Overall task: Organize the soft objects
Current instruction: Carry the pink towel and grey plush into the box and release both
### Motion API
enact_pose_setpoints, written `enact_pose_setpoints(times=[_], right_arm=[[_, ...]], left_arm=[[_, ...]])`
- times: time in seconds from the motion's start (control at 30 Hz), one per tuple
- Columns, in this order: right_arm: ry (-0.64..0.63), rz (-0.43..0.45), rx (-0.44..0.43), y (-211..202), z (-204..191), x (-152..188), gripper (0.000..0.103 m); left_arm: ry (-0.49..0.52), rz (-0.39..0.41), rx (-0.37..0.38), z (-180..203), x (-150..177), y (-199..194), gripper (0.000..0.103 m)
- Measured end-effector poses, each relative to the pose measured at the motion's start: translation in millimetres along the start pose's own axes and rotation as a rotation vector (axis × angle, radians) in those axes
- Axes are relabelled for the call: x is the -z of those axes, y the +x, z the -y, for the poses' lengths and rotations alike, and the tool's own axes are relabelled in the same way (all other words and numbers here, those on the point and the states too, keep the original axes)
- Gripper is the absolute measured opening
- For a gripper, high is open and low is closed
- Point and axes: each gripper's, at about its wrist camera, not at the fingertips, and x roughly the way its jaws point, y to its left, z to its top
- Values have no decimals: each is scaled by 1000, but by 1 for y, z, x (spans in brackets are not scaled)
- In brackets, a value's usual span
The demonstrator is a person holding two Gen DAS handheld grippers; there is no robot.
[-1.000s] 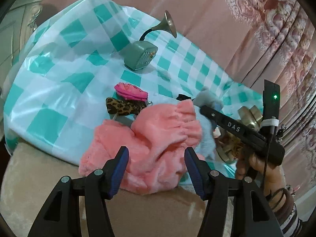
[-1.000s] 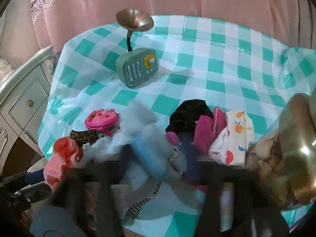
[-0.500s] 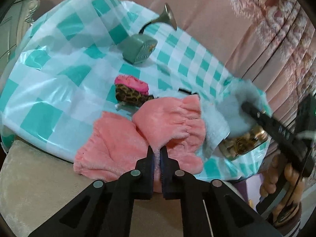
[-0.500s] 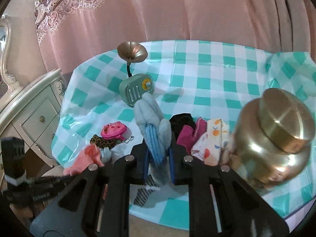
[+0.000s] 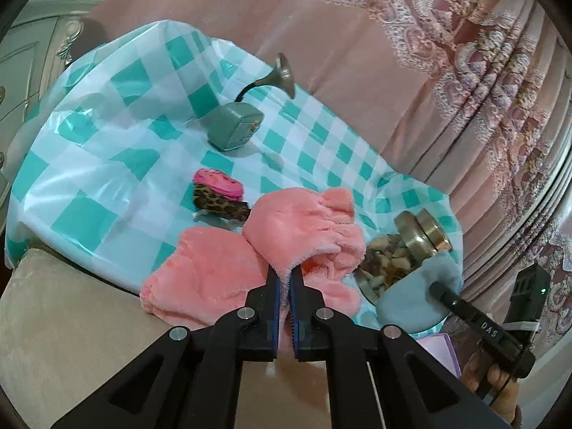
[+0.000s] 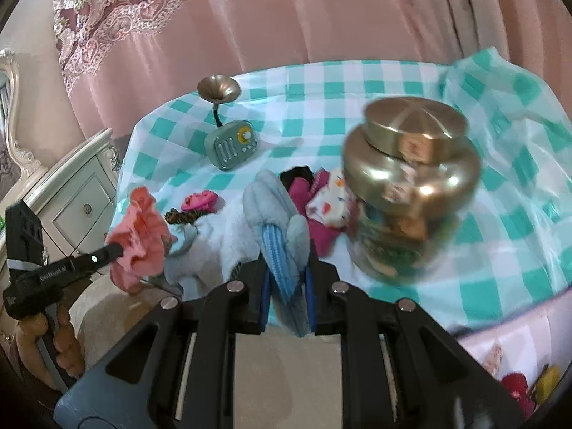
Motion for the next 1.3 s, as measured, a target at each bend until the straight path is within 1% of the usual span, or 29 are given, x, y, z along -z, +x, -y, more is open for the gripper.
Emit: enact_pose_setpoints(times=[0.27, 0.53, 0.67, 0.93, 1.03, 1.17, 1.3], right_arm=[[54, -17, 26, -34, 32, 24, 19], [98, -2, 65, -70, 65, 42, 19], [124, 5, 105, -91, 87, 49, 19], [181, 15, 194, -125, 133, 62, 19], [200, 23, 235, -138, 150, 66, 19], [228, 38, 312, -154, 172, 71, 19], [266, 58, 355, -168, 192, 74, 19]], left_arm=[[56, -11, 47, 37, 14, -10, 5], [154, -71, 110, 92, 38, 1, 5], [201, -95, 146, 123, 51, 5, 5], [338, -182, 253, 198, 87, 21, 5], [383, -213, 282, 221, 101, 28, 5], [436, -254, 318, 251, 119, 38, 5], [481, -264, 353, 280, 128, 45, 5]])
